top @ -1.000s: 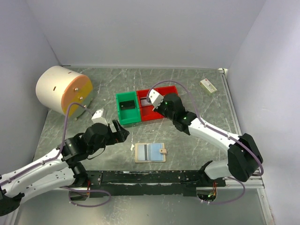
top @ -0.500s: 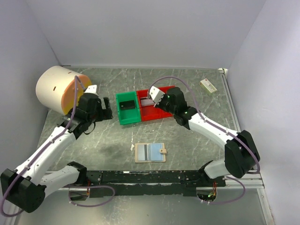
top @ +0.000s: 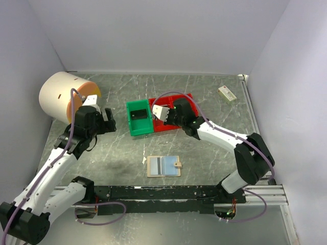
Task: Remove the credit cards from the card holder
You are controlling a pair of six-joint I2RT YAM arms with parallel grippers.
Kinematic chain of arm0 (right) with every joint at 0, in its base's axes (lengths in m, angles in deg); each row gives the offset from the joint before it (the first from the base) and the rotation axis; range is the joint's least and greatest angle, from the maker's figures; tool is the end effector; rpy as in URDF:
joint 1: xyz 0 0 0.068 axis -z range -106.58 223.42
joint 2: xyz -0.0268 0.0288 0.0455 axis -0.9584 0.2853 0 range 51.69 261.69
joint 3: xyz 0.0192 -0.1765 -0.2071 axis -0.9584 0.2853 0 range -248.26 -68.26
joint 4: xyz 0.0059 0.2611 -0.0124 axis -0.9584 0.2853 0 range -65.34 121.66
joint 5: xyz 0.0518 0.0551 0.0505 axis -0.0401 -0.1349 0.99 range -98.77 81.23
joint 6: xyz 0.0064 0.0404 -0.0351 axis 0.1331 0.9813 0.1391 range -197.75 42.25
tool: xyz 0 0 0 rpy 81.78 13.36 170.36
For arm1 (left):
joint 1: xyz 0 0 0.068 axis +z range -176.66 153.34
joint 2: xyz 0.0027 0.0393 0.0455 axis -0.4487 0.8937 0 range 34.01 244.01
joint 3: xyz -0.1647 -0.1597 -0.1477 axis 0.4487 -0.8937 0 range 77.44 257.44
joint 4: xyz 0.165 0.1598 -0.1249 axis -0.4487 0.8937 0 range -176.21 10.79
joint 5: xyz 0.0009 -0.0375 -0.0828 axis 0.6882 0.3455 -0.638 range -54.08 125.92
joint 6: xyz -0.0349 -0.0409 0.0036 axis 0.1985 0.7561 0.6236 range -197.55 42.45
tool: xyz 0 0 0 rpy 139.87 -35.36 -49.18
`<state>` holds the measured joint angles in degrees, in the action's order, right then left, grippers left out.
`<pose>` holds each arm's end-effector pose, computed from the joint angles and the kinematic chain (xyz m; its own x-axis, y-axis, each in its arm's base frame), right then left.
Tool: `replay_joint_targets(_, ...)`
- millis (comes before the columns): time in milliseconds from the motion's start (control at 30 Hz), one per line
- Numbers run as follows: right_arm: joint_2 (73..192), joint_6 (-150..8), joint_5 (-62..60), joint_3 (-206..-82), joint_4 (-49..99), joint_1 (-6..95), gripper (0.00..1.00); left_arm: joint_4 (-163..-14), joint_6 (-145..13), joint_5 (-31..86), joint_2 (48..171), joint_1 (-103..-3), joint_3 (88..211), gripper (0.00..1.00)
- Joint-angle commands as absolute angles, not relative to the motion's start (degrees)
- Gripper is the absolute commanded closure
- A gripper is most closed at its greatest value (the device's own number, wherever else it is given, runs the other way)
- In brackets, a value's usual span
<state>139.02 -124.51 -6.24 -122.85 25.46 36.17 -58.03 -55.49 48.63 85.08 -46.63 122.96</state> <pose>0.2678 0.2056 0.2346 0.1607 -0.7922 -0.5887 -0.7547 0.2858 -0.5906 0.1852 -0.0590 0.2945 -0.5443 -0.1920 -0.8166 -0.0467 0.9789 -0.1991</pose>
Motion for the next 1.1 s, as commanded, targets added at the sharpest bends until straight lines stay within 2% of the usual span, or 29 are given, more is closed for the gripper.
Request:
replay_joint_targets(0, 140.19, -130.42, -7.70, -124.53, 23.39, 36.36, 1.00, -58.41, -55.65, 50.66, 81.94, -46.17, 122.45, 0.01)
replay_joint_targets(233, 149.33, -131.83, -7.39, -134.71, 27.00, 36.82, 1.00, -56.25, -55.01, 53.24, 82.69, -46.17, 123.60, 0.01)
replay_joint_targets(467, 156.24, -129.45, -9.02, -139.87, 27.45, 36.49, 1.00, -55.91, -54.36, 55.52, 81.33, -46.28, 123.25, 0.01)
replay_joint_targets(1067, 166.67, -127.13, -22.26, -143.47, 18.78, 34.51, 1.00, -55.45, -54.71, 55.95, 83.10, -46.35, 123.72, 0.01)
